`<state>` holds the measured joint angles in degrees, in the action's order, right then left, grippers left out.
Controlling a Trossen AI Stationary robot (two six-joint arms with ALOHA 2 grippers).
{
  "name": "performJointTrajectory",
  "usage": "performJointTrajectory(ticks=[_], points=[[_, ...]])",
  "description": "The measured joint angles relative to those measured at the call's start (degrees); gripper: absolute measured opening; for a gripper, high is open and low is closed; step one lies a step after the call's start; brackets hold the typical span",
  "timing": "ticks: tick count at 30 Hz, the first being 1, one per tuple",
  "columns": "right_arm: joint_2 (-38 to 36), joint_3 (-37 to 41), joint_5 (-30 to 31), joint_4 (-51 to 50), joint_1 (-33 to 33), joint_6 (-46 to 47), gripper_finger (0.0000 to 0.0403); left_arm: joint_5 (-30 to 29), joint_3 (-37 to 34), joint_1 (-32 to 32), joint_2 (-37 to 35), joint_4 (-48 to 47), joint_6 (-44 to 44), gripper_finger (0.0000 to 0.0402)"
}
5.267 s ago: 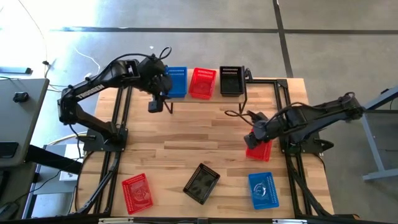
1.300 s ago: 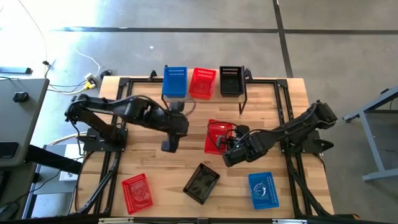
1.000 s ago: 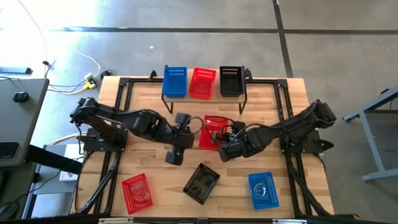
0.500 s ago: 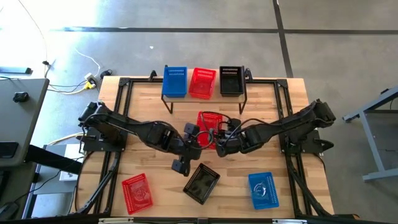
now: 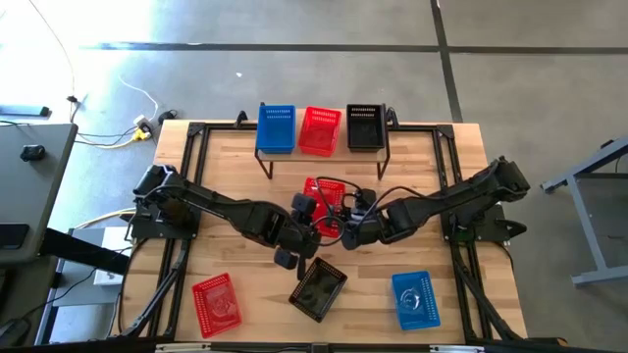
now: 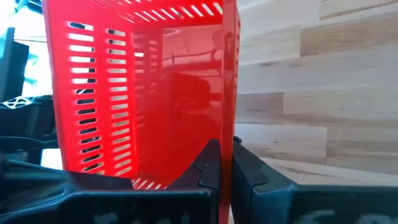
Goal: Stack baskets on shelf by color
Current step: Stack the right red bin on top of the other red bin on the shelf
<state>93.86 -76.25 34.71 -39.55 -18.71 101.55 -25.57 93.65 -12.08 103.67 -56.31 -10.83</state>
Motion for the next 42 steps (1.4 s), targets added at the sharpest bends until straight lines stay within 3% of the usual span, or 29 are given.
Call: performJointTrajectory(ticks=[11, 21, 26, 33, 42], points=[[0.0, 0.0, 1.1, 1.0, -0.2, -4.5, 0.0, 1.1, 0.0, 0.1, 0.0, 0.1, -3.2, 0.0008], [-0.1, 0.0, 1.6, 1.0, 1.0, -11.5, 0.0007, 1.3, 0.0, 0.2, -0.1, 0.0, -4.1, 0.0004], [-0.2, 0.0, -3.4, 0.8, 3.1, -16.5, 0.0061, 1.8, 0.0, 0.1, -0.1, -0.1, -4.4, 0.0002], [-3.0, 0.0, -3.1, -1.8, 5.2, -19.4, 0.015, 1.8, -0.1, 0.9, 0.0, 0.0, -4.5, 0.0001], [-9.5, 0.0, -1.9, -6.1, 7.8, -25.7, 0.0173, 1.7, -0.1, 3.2, -0.5, 0.0, -4.5, 0.0001]])
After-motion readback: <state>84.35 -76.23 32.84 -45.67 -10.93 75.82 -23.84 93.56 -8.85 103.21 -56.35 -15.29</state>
